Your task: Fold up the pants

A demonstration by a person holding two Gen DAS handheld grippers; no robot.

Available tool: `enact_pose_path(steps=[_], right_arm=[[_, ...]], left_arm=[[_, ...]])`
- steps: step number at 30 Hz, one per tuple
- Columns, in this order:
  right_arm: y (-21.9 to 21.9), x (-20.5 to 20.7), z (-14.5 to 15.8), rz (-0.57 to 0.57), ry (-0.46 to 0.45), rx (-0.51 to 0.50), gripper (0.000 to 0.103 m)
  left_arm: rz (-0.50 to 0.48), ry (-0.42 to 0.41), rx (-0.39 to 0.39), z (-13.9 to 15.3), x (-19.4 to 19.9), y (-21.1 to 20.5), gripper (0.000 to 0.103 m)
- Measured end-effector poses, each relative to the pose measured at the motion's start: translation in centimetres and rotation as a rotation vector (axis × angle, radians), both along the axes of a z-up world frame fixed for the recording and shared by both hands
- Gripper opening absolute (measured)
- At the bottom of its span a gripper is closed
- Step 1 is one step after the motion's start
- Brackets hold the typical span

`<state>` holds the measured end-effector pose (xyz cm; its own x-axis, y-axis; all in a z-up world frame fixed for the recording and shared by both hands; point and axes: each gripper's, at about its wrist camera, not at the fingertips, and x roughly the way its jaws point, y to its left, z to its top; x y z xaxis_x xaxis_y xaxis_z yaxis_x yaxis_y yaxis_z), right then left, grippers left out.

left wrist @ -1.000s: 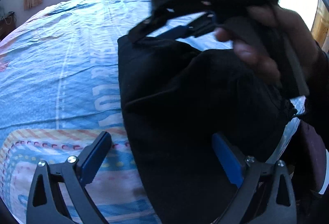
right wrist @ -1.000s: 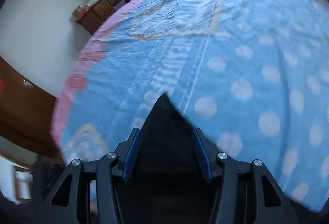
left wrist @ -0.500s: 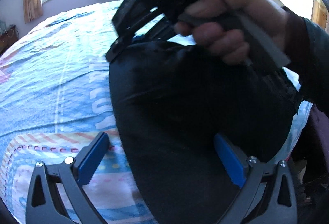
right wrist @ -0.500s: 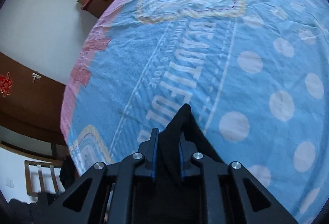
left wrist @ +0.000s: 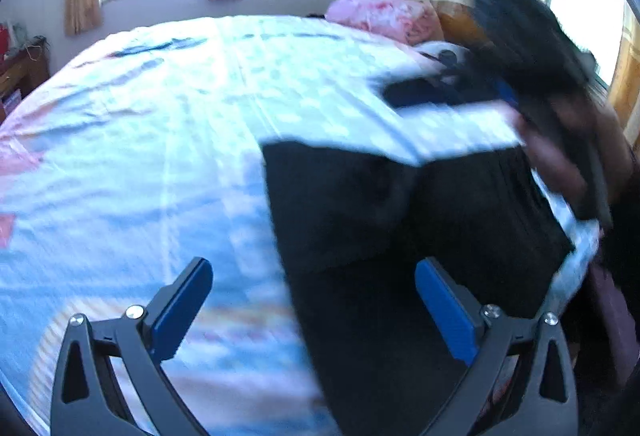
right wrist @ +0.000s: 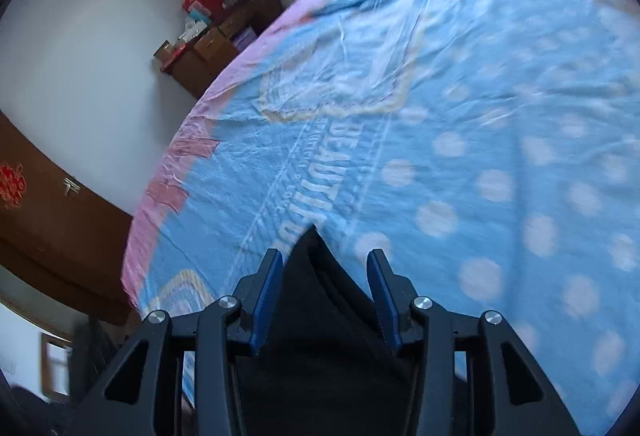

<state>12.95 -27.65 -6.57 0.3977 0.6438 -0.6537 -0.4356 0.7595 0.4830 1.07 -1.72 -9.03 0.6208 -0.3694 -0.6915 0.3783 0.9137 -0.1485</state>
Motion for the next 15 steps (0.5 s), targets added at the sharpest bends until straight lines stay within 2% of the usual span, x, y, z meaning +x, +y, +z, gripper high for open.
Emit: enact_pose_path(steps=[3,6,9,10,12,15], right_arm=[[-0.9,-2.8,-0.4,0.007,-0.009,-0.02,0.046],[-1.6,-4.6,-2.3,0.019,0.032,-0.033,0.046],[-2.1,-5.9,-4.7,-0.005,0.07,-0.088,0.044],[-2.4,-6.2,-5.1,-0.011,0.077,-0.086,0.044],[-2.7,-7.3,-5.6,-0.017,0.054,-0.111,0.044],[-2.6,-8.3,-5.9,-0.011,-0.004,-0.154,0.044]], left_arm=[[0.036,-0.012,0.018,0.5,2.9,-0.1,0.103],[0.048,0.028,0.05,-0.1,6.0,-1.3,0.103],[0.109,0.021,0.214,-1.6,8.5,-2.6,0.103],[0.114,0.028,0.243,-2.0,9.0,-2.8,0.103],[0.111,0.061,0.227,-2.7,9.5,-2.7,0.103],[0.105,0.057,0.229,-3.2,9.8,-2.6,0.103]])
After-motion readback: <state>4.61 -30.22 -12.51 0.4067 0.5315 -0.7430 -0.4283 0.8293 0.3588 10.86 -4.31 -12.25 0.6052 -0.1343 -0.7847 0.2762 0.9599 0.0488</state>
